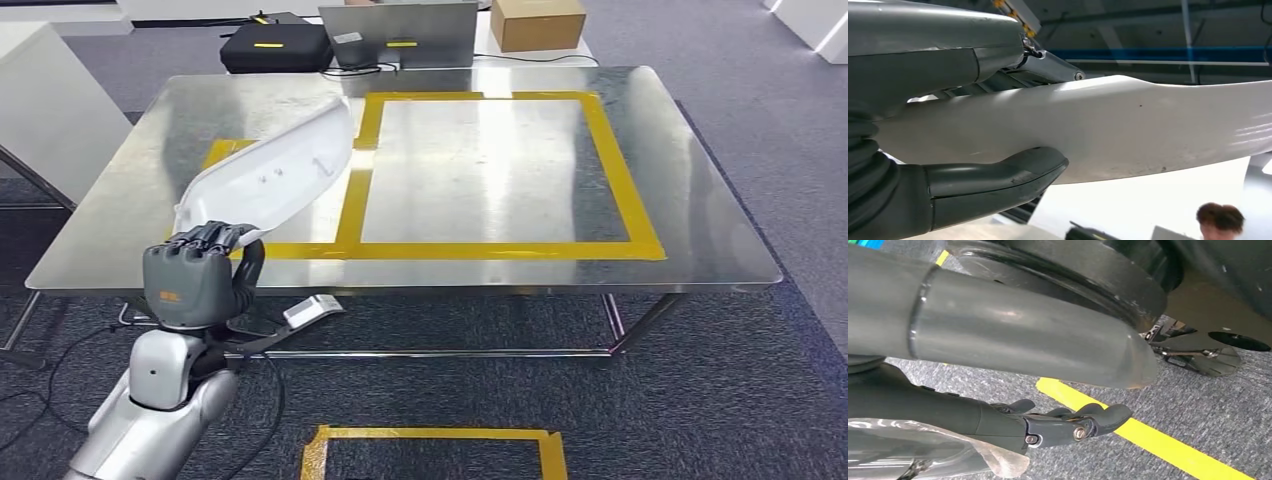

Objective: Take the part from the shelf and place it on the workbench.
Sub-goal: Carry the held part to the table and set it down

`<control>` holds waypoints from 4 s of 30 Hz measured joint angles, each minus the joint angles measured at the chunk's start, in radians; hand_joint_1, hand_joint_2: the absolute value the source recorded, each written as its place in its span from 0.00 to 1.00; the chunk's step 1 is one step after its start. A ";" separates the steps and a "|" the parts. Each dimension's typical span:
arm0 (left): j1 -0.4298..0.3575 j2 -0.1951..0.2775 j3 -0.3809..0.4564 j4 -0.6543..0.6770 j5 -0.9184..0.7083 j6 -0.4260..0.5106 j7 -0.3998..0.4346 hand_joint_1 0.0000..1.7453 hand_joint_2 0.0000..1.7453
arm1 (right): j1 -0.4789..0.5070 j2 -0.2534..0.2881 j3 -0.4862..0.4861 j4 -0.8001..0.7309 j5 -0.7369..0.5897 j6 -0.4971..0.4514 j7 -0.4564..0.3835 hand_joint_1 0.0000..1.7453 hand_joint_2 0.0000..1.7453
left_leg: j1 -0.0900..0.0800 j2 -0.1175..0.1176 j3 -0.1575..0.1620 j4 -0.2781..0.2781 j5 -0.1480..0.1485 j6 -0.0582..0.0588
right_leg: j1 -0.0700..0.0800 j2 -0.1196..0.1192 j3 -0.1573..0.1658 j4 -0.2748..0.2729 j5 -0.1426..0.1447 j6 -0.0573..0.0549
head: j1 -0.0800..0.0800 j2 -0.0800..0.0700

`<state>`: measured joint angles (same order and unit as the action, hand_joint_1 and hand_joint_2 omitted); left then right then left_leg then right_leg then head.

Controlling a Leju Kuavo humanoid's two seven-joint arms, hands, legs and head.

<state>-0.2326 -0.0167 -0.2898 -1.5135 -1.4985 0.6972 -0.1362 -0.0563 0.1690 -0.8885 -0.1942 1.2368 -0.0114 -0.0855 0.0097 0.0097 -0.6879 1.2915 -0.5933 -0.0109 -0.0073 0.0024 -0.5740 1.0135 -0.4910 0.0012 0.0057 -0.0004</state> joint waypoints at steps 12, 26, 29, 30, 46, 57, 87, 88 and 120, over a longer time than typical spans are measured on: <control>-0.398 0.013 -0.131 0.469 0.068 -0.071 0.025 1.00 1.00 | -0.011 -0.004 0.028 0.000 0.045 0.029 0.000 0.00 0.00 | 0.000 -0.004 0.110 -0.285 0.127 0.044 | 0.001 0.006 -0.114 0.190 -0.085 0.043 | 0.008 0.000; -0.693 -0.057 -0.233 0.937 0.024 -0.225 0.070 1.00 1.00 | -0.031 0.014 0.047 0.001 0.047 0.019 0.011 0.00 0.00 | -0.002 -0.004 0.058 -0.161 0.051 0.000 | -0.010 -0.001 -0.038 0.008 0.024 0.008 | 0.006 0.000; -0.713 -0.053 -0.239 0.997 0.029 -0.247 0.084 1.00 1.00 | -0.033 0.014 0.047 0.001 0.038 0.020 0.014 0.00 0.00 | -0.002 -0.005 -0.028 0.015 -0.007 -0.001 | -0.008 0.003 -0.035 0.008 0.022 0.002 | 0.006 0.000; -0.715 -0.050 -0.240 1.013 0.031 -0.251 0.090 1.00 1.00 | -0.033 0.014 0.046 0.001 0.035 0.021 0.016 0.00 0.00 | -0.002 -0.005 -0.035 0.021 0.005 0.002 | -0.007 0.005 -0.034 0.008 0.022 0.001 | 0.006 0.000; -0.747 -0.024 -0.250 1.097 0.032 -0.246 0.116 1.00 1.00 | -0.029 0.014 0.045 0.001 0.029 0.021 0.020 0.00 0.00 | -0.002 -0.005 0.084 -0.281 0.147 0.046 | -0.006 0.002 -0.168 0.265 -0.075 0.052 | 0.013 0.000; -0.747 0.059 -0.219 1.122 0.075 -0.227 0.180 1.00 1.00 | -0.024 0.013 0.043 0.002 0.017 0.020 0.037 0.00 0.00 | -0.003 -0.006 0.023 -0.136 0.057 -0.004 | -0.010 0.005 -0.035 0.006 0.024 0.002 | 0.009 0.000; -0.582 -0.057 -0.116 0.848 0.390 0.006 -0.155 0.00 0.00 | -0.027 0.013 0.032 0.002 0.007 0.006 0.032 0.00 0.00 | -0.007 -0.011 0.047 -0.182 0.075 0.005 | -0.009 -0.003 -0.045 0.003 0.044 0.008 | 0.013 0.000; -0.535 -0.070 -0.114 0.784 0.463 0.006 -0.190 0.00 0.00 | -0.028 0.013 0.028 0.002 0.003 0.004 0.032 0.00 0.00 | -0.006 -0.011 0.027 -0.117 0.032 0.002 | -0.010 -0.003 -0.049 0.003 0.047 0.004 | 0.011 0.000; 0.221 -0.164 -0.187 0.139 0.995 0.004 -0.479 0.00 0.00 | -0.060 0.071 -0.079 0.002 -0.086 -0.180 0.045 0.00 0.00 | -0.011 -0.003 0.014 -0.123 0.026 0.002 | -0.008 -0.013 0.056 -0.036 -0.014 0.002 | 0.012 0.000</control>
<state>-0.0115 -0.1810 -0.4764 -1.3745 -0.5031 0.7015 -0.6154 -0.1168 0.2398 -0.9675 -0.1919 1.1505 -0.1917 -0.0402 -0.0017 0.0064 -0.6736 1.1687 -0.5673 -0.0088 -0.0150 -0.0104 -0.5177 0.9773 -0.5052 0.0030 0.0180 -0.0004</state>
